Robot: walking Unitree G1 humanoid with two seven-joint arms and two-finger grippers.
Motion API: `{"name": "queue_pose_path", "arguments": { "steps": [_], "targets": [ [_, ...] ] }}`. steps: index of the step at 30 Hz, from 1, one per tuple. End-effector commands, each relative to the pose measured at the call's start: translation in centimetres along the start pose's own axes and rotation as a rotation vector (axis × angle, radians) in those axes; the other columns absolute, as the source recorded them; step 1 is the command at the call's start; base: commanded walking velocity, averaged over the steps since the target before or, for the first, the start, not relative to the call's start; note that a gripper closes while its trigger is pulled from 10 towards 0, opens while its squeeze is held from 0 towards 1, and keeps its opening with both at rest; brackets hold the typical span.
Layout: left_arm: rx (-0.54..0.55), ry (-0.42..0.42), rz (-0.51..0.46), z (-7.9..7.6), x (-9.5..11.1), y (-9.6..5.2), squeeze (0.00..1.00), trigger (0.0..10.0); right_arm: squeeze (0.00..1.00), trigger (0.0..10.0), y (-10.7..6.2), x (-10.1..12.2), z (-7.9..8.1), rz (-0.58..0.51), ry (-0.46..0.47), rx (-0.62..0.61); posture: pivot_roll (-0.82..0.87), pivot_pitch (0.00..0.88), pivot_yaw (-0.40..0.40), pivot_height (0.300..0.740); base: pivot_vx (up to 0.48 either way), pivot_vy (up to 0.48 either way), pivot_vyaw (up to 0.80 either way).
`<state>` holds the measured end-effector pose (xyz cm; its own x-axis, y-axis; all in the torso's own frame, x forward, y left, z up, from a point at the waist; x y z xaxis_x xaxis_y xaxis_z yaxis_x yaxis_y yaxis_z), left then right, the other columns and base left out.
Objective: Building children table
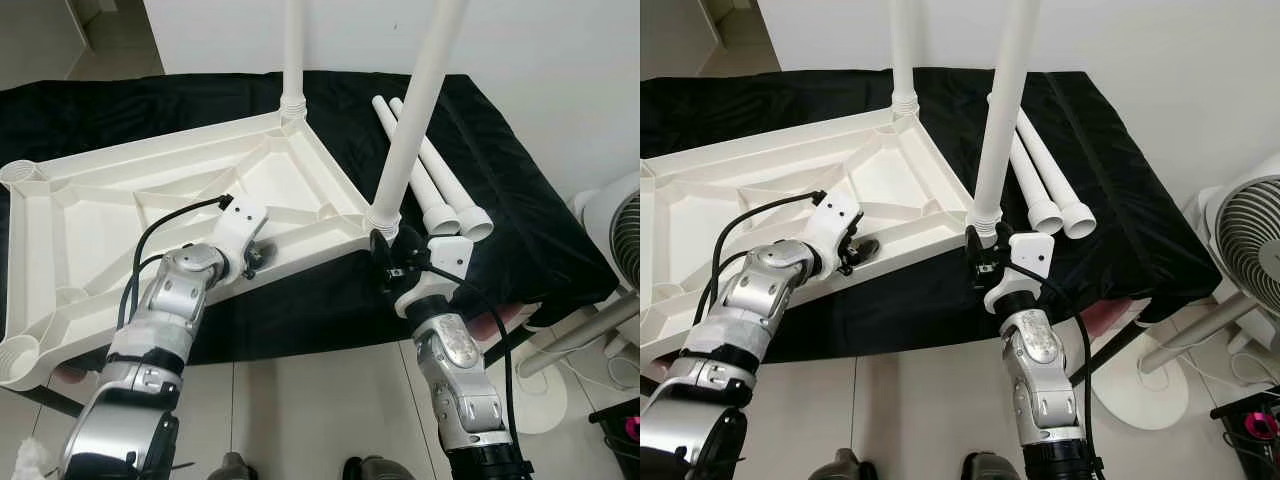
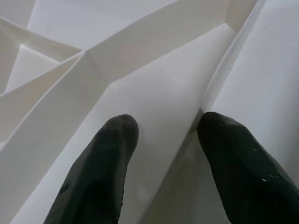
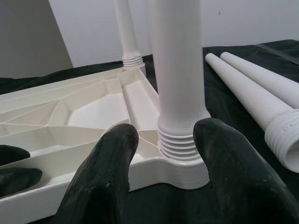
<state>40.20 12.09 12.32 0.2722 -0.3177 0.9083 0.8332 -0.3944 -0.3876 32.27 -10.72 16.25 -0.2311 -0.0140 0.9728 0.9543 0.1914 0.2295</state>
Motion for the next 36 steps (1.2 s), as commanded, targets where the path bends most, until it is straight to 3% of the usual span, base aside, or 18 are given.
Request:
{"name": "queue_pose_path", "arguments": {
  "steps": [1,2,3,5,6,7,9,13,14,16,17,18,19,27,28,33,34,36],
  "targets": [
    [0.267,-0.009,0.014,3.4,-1.1,-0.5,0.0,2.7,0.0,10.0,0.0,-0.2,-0.1,0.006,-0.004,-0.012,-0.07,0.069,0.05,0.74,0.0,0.0,0.0],
    [0.267,-0.009,0.014,3.4,-1.1,-0.5,0.0,2.7,0.0,10.0,0.0,-0.2,-0.1,0.006,-0.004,-0.012,-0.07,0.069,0.05,0.74,0.0,0.0,0.0],
    [0.267,-0.01,0.012,3.5,-1.0,-0.5,0.0,0.3,0.0,10.0,0.0,-0.2,-0.2,0.006,-0.004,-0.016,-0.07,0.065,0.056,0.74,0.0,0.0,0.0],
    [0.268,-0.01,0.008,3.6,-0.8,-0.4,0.0,0.9,0.0,10.0,0.0,-0.2,-0.2,0.006,-0.004,-0.021,-0.07,0.063,0.058,0.74,0.0,0.0,0.0],
    [0.277,-0.013,0.003,3.8,-0.6,-0.4,0.0,2.4,0.0,10.0,0.0,-0.2,-0.2,0.005,-0.004,-0.024,-0.07,0.06,0.06,0.74,0.0,0.0,0.0],
    [0.277,-0.013,0.003,3.8,-0.6,-0.4,0.0,2.4,0.0,10.0,0.0,-0.2,-0.2,0.005,-0.004,-0.024,-0.07,0.06,0.06,0.74,0.0,0.0,0.0],
    [0.288,-0.015,-0.003,4.1,-0.4,-0.3,0.0,0.4,0.0,10.0,0.1,-0.2,-0.2,0.003,-0.003,-0.026,-0.07,0.055,0.059,0.74,0.0,0.0,0.0],
    [0.302,-0.017,-0.017,4.3,-0.2,-0.3,0.0,0.6,0.0,10.0,0.2,-0.2,-0.2,0.001,-0.004,-0.028,-0.07,0.05,0.056,0.74,0.0,0.0,0.0],
    [0.306,-0.014,-0.02,4.4,-0.2,-0.3,0.0,2.8,0.0,10.0,0.3,-0.2,-0.3,0.001,-0.007,-0.029,-0.07,0.049,0.055,0.74,0.0,0.0,0.0],
    [0.309,-0.012,-0.021,4.5,-0.2,-0.3,0.0,2.8,0.0,10.0,0.3,-0.2,-0.3,0.001,-0.009,-0.029,-0.07,0.048,0.055,0.74,0.0,0.0,0.0],
    [0.305,0.003,-0.038,4.4,0.0,-0.3,0.0,6.7,0.0,10.0,0.4,-0.2,-0.4,0.002,-0.011,-0.029,-0.07,0.047,0.05,0.74,0.0,0.0,0.0],
    [0.305,0.003,-0.038,4.4,0.0,-0.3,0.0,6.7,0.0,10.0,0.4,-0.2,-0.4,0.002,-0.011,-0.029,-0.07,0.047,0.05,0.74,0.0,0.0,0.0],
    [0.297,0.008,-0.059,4.2,0.3,-0.2,0.0,10.0,0.0,10.0,0.4,-0.2,-0.4,0.002,-0.012,-0.028,-0.06,0.047,0.048,0.74,0.0,0.0,0.0],
    [0.25,0.007,-0.117,3.0,1.1,0.0,0.0,10.0,0.0,10.0,0.7,-0.3,-0.4,0.005,-0.016,-0.023,-0.06,0.049,0.038,0.74,0.0,0.0,0.0],
    [0.229,-0.006,-0.131,2.6,1.3,0.0,1.0,10.0,0.0,10.0,0.8,-0.3,-0.4,0.005,-0.018,-0.022,-0.06,0.05,0.036,0.74,0.0,0.0,0.0],
    [0.168,-0.075,-0.24,2.0,3.0,-0.5,1.0,10.0,0.0,10.0,0.9,-0.4,-0.7,0.009,-0.022,-0.025,-0.05,0.059,0.036,0.74,0.0,0.0,0.0],
    [0.156,-0.092,-0.274,2.0,3.7,-0.8,0.86,10.0,0.0,10.0,0.8,-0.5,-0.7,0.01,-0.022,-0.027,-0.05,0.061,0.036,0.74,0.0,0.0,0.0],
    [0.149,-0.105,-0.295,1.9,4.1,-1.0,0.86,10.0,0.0,10.0,0.8,-0.5,-0.7,0.011,-0.022,-0.029,-0.05,0.061,0.036,0.74,0.0,0.0,0.0]
  ]
}}
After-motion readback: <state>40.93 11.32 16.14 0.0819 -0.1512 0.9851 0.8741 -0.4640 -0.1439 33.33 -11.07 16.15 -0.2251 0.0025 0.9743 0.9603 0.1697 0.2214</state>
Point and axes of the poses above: a point about 5 cm out from each wrist's last joint towards the gripper, its own y axis pointing out of the wrist towards the gripper, its own x axis along the axis of the wrist's last joint, z = x × y, the point moved 5 cm from there along y, pointing out of the wrist towards the gripper, and after that the axes turned 8 degrees about -y, right-handed, at the moved point
